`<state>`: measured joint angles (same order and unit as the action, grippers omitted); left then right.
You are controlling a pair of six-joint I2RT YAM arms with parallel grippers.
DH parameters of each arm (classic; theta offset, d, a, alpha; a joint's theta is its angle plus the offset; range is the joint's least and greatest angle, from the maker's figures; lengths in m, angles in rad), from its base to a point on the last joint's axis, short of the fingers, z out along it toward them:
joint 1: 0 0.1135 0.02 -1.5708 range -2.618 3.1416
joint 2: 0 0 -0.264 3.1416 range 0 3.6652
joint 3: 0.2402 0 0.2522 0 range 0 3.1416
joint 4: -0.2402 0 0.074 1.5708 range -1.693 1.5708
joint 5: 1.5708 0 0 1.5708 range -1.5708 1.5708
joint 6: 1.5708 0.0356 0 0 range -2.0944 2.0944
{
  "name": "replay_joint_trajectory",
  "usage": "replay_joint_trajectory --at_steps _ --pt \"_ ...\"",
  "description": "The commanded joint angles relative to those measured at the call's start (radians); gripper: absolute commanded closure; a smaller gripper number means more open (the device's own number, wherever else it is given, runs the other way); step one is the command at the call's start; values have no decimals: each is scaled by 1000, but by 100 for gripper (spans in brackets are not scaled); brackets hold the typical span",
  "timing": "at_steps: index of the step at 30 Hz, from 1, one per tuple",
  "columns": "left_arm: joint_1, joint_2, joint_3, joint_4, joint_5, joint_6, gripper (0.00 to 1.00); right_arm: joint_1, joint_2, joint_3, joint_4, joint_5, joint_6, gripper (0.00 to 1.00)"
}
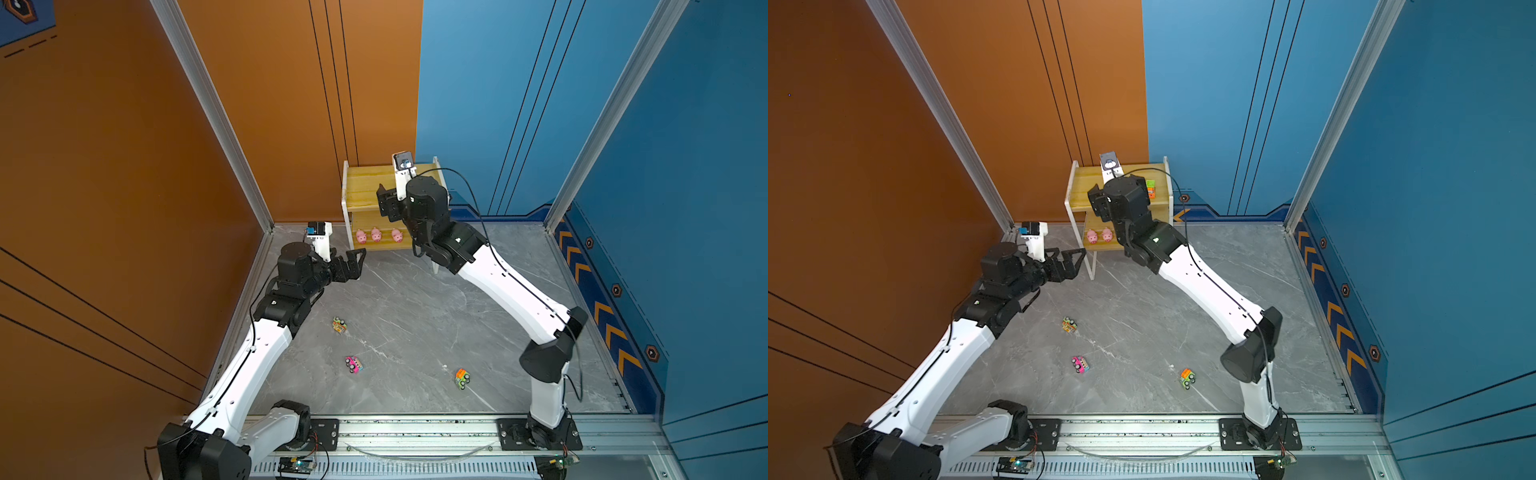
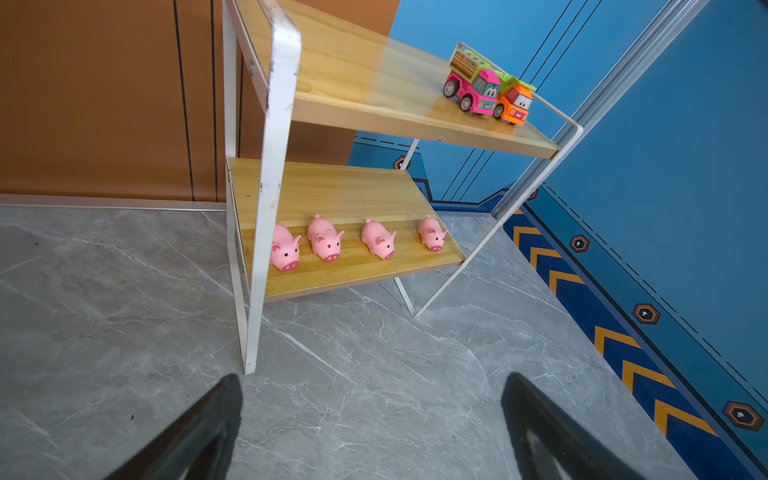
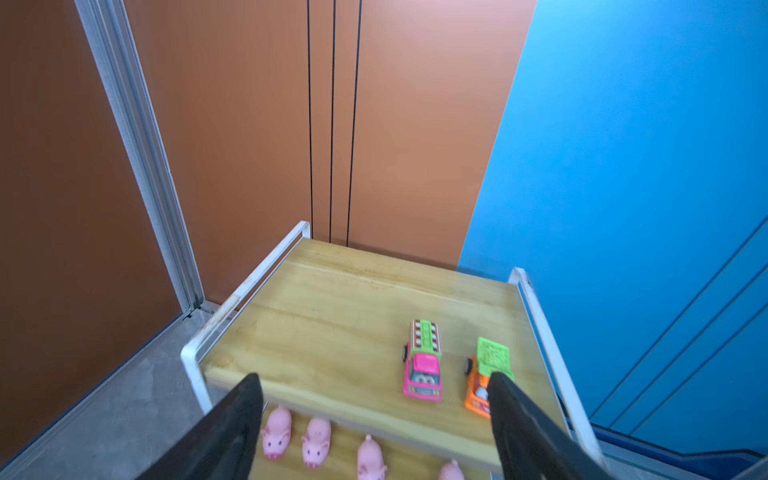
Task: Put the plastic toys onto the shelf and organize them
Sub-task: 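Withdraw the right gripper from the shelf and lower it over the green-orange cement truck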
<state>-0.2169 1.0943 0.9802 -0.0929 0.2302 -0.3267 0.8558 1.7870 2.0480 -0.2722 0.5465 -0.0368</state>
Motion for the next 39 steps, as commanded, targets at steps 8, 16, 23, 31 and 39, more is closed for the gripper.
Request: replay_joint_trajectory --at_steps 8,16,23,31,39 --pt "-233 54 43 -179 -249 72 2 87 -622 -802 -290 171 463 17" --pt "-452 163 101 -250 -265 73 2 172 -864 -1195 -537 91 981 19" --pt "-490 216 123 -278 -256 77 2 249 -812 -1325 -567 45 1298 18" --pt "-485 232 140 -291 -236 74 2 270 -664 -1295 -561 -44 1488 18" --pt "-460 242 146 -293 -215 64 2 267 -564 -1306 -556 -165 1683 22"
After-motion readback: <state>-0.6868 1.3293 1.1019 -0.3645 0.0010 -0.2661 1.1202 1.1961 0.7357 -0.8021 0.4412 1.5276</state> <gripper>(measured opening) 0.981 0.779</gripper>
